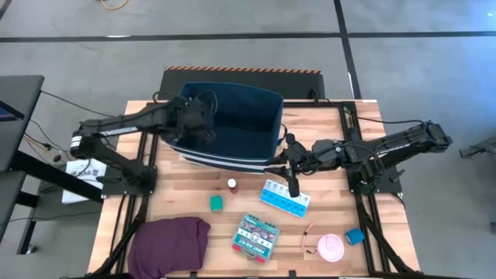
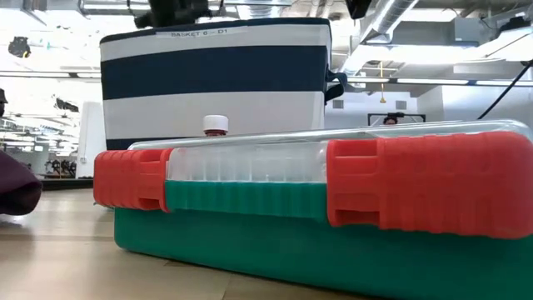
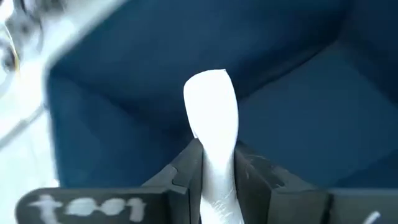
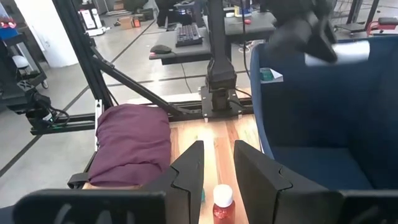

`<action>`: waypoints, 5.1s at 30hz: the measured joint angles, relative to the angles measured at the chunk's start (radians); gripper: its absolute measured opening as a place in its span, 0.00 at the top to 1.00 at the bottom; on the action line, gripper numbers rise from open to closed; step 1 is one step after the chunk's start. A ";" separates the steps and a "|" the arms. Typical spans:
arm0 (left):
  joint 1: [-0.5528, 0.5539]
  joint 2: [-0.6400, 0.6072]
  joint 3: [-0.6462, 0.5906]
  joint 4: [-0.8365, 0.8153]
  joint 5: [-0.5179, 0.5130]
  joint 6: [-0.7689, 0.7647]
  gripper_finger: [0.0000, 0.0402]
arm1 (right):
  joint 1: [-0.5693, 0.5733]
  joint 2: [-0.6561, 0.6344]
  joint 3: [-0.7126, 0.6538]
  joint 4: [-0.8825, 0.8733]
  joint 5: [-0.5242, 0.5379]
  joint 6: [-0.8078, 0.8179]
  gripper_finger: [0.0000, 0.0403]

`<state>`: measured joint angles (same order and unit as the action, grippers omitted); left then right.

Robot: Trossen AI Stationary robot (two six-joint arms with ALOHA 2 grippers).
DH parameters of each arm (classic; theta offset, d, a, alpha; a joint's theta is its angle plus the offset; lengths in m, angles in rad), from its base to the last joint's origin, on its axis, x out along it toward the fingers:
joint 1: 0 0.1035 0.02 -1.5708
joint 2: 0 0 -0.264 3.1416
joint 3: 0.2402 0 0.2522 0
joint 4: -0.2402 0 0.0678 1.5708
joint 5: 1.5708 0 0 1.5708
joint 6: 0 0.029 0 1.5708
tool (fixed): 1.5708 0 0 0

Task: Pick & place medical supplies in basket/bin
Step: Put the white gauze into the blue bin, then put the blue bandage into the blue bin

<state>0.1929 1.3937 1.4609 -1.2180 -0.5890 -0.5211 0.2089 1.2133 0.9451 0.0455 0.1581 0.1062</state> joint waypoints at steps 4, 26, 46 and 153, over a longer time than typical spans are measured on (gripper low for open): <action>0.084 0.000 -0.083 0.062 0.089 0.052 0.78 | 0.000 0.000 0.000 -0.001 0.000 0.000 0.80; 0.126 0.000 0.048 0.153 0.139 0.234 0.58 | -0.013 0.018 -0.001 0.153 0.001 0.130 0.80; -0.042 -0.001 0.199 0.144 0.067 0.367 0.58 | 0.010 0.019 -0.001 0.081 0.003 0.165 0.80; -0.068 0.000 0.198 0.173 0.166 0.414 0.58 | 0.849 0.412 0.302 -1.270 -0.420 0.926 0.71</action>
<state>0.1253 1.3933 1.6588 -1.0454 -0.4232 -0.1066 1.0577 1.6249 1.2475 -1.2248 -0.2621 1.0325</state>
